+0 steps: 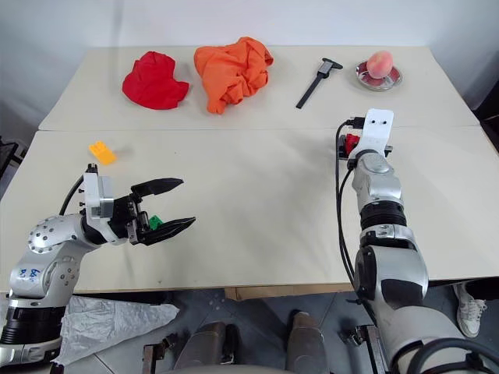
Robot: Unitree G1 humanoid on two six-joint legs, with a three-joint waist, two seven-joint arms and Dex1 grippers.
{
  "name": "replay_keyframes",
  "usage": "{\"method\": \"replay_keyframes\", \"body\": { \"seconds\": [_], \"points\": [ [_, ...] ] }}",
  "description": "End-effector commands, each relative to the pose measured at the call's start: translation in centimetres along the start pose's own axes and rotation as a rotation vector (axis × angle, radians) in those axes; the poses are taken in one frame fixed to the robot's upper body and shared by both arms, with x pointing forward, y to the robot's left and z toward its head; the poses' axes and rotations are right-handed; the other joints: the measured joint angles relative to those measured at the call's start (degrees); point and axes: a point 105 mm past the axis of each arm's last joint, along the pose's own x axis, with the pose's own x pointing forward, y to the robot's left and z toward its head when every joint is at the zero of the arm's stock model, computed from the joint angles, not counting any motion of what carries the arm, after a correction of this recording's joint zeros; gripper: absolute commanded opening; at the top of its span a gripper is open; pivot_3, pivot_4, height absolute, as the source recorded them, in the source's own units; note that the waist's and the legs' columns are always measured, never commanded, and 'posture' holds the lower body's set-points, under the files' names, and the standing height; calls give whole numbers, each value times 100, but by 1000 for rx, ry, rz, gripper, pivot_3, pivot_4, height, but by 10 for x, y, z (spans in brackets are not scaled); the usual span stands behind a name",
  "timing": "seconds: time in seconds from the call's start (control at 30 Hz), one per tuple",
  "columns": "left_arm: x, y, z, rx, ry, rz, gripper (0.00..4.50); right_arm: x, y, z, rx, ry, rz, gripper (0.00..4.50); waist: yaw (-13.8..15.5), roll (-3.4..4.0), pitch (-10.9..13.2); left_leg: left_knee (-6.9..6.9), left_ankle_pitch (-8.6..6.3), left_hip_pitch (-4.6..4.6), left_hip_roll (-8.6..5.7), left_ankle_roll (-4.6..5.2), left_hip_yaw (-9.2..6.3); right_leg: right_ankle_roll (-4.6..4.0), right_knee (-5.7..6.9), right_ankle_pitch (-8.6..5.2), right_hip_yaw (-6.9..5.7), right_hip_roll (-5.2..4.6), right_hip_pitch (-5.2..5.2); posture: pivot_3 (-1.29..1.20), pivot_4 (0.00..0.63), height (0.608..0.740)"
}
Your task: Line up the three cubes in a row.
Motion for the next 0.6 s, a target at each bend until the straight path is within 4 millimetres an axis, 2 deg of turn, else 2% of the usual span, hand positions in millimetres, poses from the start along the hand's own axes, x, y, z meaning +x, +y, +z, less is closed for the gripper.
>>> {"method": "replay_keyframes", "body": {
  "seconds": [0.03,0.23,0.3,0.47,0.53,0.6],
  "points": [
    [-2,0,9,54,-13,7,4500,0,13,19,53,-74,47,3624,-5,1,0,0,0,0,0,0,0,0,0,0,0,0,0,0,150,740],
    [-1,1,9,61,-13,13,4500,0,23,20,84,-56,93,1573,12,3,2,2,0,-1,0,0,0,0,0,0,1,0,0,0,150,740],
    [-1,1,10,66,-12,14,4500,-1,28,25,78,-58,131,1483,7,4,2,1,0,0,0,0,0,0,0,0,2,0,0,0,150,740],
    [-5,2,11,72,-7,30,4500,-12,54,37,13,-50,386,1484,7,8,5,0,0,0,1,0,0,0,-1,0,2,1,0,0,150,740],
    [-11,3,12,76,2,43,4500,-37,84,46,-102,-59,709,1484,7,14,9,0,0,0,1,0,0,0,-1,0,3,1,-1,0,150,740],
    [-15,3,12,77,8,52,4500,-82,113,44,-257,-72,1120,1484,27,22,14,-1,-2,-3,1,1,0,0,-6,0,4,1,-3,0,150,740]
  ]
}}
